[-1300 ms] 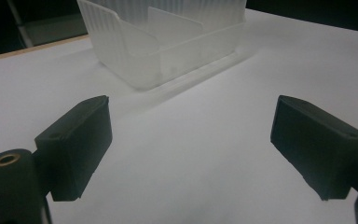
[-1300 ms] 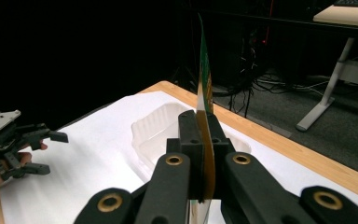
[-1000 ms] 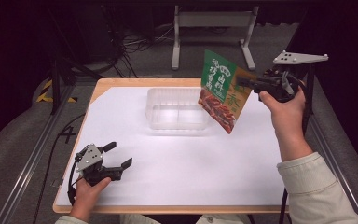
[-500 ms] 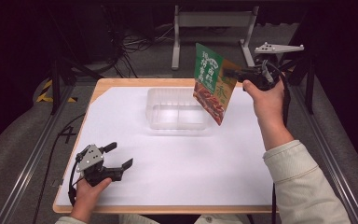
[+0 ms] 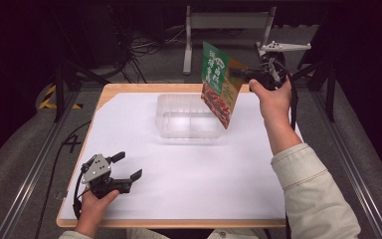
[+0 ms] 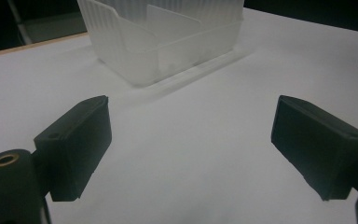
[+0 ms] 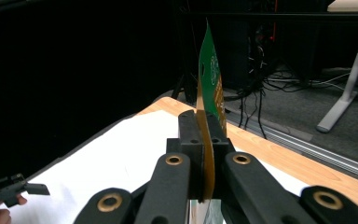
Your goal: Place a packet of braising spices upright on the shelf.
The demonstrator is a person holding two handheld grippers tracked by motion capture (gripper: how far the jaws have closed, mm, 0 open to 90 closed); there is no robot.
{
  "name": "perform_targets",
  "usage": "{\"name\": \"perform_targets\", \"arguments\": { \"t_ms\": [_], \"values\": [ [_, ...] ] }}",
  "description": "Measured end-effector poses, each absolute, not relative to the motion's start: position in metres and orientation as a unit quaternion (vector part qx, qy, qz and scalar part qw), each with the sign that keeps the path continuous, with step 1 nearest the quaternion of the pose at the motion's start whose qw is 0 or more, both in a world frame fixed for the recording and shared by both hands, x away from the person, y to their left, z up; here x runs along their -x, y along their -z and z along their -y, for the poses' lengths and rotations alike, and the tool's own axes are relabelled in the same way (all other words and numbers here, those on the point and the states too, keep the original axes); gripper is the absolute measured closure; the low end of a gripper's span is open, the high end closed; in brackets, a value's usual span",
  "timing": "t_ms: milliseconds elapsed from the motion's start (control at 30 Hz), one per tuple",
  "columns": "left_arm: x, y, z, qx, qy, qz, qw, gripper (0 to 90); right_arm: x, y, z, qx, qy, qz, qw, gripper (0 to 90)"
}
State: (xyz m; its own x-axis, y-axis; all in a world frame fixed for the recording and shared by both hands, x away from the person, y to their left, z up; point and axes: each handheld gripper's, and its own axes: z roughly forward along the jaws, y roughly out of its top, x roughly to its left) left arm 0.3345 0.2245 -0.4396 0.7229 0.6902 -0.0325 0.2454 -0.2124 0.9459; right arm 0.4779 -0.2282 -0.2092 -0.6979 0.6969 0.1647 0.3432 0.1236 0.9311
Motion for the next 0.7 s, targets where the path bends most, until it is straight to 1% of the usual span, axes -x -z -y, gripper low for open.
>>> {"name": "perform_targets", "arguments": {
  "t_ms": [700],
  "values": [
    [-0.336, 0.439, -0.224, -0.751, -0.202, -0.308, 0.548, 12.9, -0.5, 0.226, 0.213, -0.337, -0.585, -0.727, 0.128, 90.0]
  ]
}}
